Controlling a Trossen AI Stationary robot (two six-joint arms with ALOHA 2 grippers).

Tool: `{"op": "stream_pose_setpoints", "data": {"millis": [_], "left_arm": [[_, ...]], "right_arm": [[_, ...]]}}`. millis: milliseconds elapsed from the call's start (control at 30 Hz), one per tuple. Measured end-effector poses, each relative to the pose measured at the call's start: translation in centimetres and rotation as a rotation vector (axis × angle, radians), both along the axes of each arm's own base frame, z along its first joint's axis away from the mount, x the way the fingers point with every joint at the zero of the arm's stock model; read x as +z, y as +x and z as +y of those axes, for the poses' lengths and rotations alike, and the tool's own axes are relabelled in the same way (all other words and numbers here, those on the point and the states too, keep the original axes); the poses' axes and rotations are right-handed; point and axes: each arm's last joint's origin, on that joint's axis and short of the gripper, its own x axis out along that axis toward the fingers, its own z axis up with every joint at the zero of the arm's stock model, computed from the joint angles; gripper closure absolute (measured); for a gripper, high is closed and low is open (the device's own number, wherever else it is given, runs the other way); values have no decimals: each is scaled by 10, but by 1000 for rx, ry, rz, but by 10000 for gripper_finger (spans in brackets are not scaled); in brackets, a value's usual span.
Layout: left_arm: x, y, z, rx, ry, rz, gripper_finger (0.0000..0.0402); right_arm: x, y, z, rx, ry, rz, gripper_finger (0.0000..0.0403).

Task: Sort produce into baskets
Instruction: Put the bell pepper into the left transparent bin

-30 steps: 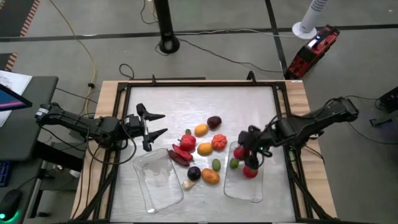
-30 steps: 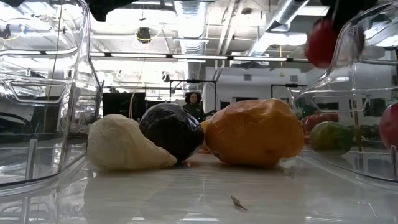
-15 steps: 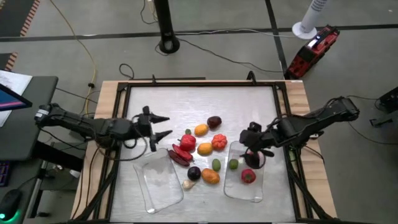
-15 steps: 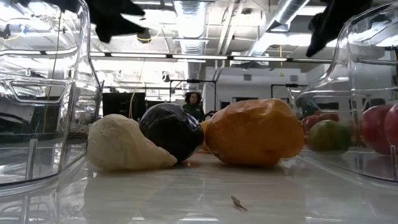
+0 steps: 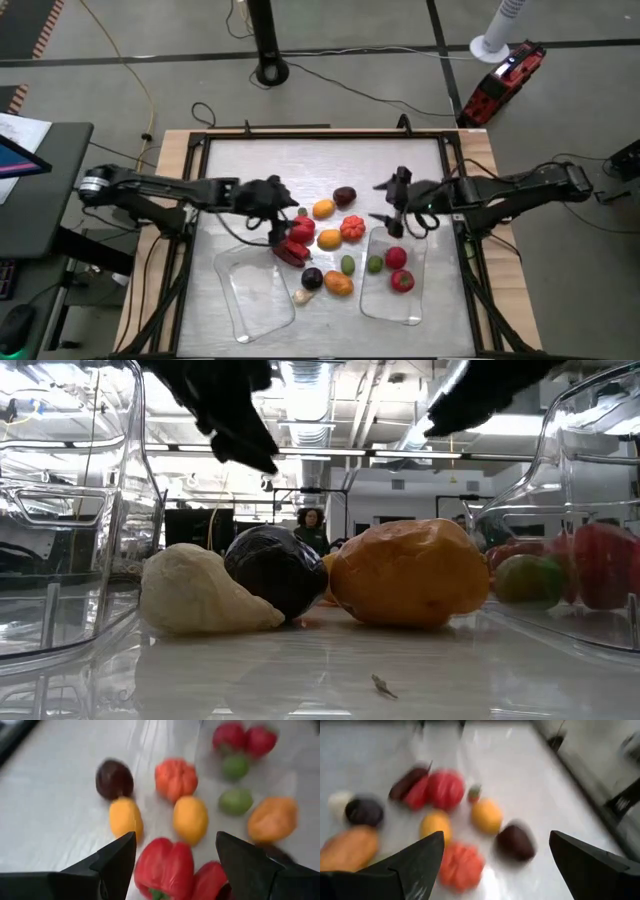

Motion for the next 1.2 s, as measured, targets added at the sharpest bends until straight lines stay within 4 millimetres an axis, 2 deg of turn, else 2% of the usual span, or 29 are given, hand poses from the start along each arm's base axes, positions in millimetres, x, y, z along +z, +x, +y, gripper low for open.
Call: {"op": "stream_pose_setpoints", "data": {"millis": [233, 433, 533, 767, 933, 1200], "left_arm": [[-24, 37, 0, -24, 23, 196, 140], [-38, 59, 0, -29, 6, 235, 140], [-39, 63, 1, -18, -3, 237, 140], [-38, 65, 2, 2, 35, 217, 133], [-37, 65, 4, 3, 100, 220, 97], [-41, 61, -4, -26, 50, 267, 43]], "right_arm": [[18, 2, -20, 4, -93, -223, 17], [5, 3, -26, 36, -72, -239, 17], [0, 0, -28, 32, -78, -220, 17], [10, -11, -29, 24, -85, -267, 17], [12, -14, -28, 28, -85, -281, 17], [11, -14, -28, 21, -67, -265, 17]]}}
